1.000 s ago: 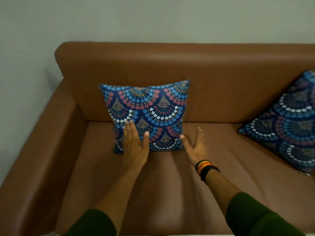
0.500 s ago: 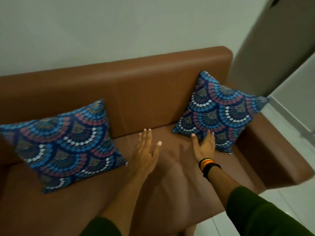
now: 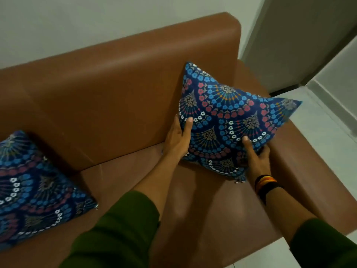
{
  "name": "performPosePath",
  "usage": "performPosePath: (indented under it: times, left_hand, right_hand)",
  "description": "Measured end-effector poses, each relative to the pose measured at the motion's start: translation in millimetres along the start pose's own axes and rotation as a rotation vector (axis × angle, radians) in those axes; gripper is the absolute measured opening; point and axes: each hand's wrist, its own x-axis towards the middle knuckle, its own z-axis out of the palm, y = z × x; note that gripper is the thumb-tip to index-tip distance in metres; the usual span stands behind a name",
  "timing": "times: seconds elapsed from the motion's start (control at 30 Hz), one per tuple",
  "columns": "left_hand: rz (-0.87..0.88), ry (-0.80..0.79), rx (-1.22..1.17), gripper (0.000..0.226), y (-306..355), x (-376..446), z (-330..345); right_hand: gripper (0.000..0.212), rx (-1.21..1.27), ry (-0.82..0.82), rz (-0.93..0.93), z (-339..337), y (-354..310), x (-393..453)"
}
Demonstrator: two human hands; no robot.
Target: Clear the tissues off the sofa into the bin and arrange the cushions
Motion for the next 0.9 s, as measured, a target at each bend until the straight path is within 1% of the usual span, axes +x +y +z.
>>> performPosePath:
  times: [0.07, 0.13, 0.23, 0.37, 0.47, 0.53, 0.6, 0.7, 0.77, 0.83, 0.87, 0.9]
  left_hand:
    - [-0.048, 0.006, -0.068, 0.087, 3, -2, -3]
    - [-0.104, 0.048, -0.156, 0.092, 1, -17, -10]
    - [-0.185, 0.205, -0.258, 0.094, -18, -55, -36]
    - [-0.292, 0.369, -0.267, 0.093, -65, -90, -87]
    - [-0.312, 0.485, -0.266, 0.089, -91, -100, -115]
    - [-0.334, 0.526, -0.270, 0.089, -104, -103, -126]
    - [-0.369, 0.533, -0.291, 0.089, -115, -101, -132]
    - [-0.329, 0.487, -0.249, 0.090, -122, -104, -136]
    - [-0.291, 0.464, -0.186, 0.091, -123, -112, -139]
    - [-0.220, 0.491, -0.021, 0.089, -115, -122, -152]
    - [-0.144, 0.526, 0.089, 0.087, -112, -128, -159]
    - [-0.068, 0.585, 0.193, 0.085, -102, -139, -169]
  right_hand:
    - [0.097, 0.004, -0.013, -0.002, 2, -4, -6]
    - [0.091, -0.008, -0.032, -0.039, 9, -10, -21]
    - [0.079, -0.021, -0.128, -0.063, 33, -21, -47]
    - [0.074, -0.100, -0.325, -0.147, 96, -37, -71]
    - [0.073, -0.129, -0.464, -0.196, 146, -34, -81]
    - [0.074, -0.167, -0.508, -0.167, 168, -24, -85]
    - [0.075, -0.205, -0.508, -0.163, 178, -13, -86]
    - [0.083, -0.268, -0.480, -0.176, 178, -2, -90]
    - [0.083, -0.289, -0.477, -0.168, 177, -10, -96]
    - [0.084, -0.288, -0.478, -0.156, 167, -16, -113]
    - [0.088, -0.307, -0.447, -0.159, 152, -17, -131]
    - [0.091, -0.270, -0.432, -0.170, 140, -19, -153]
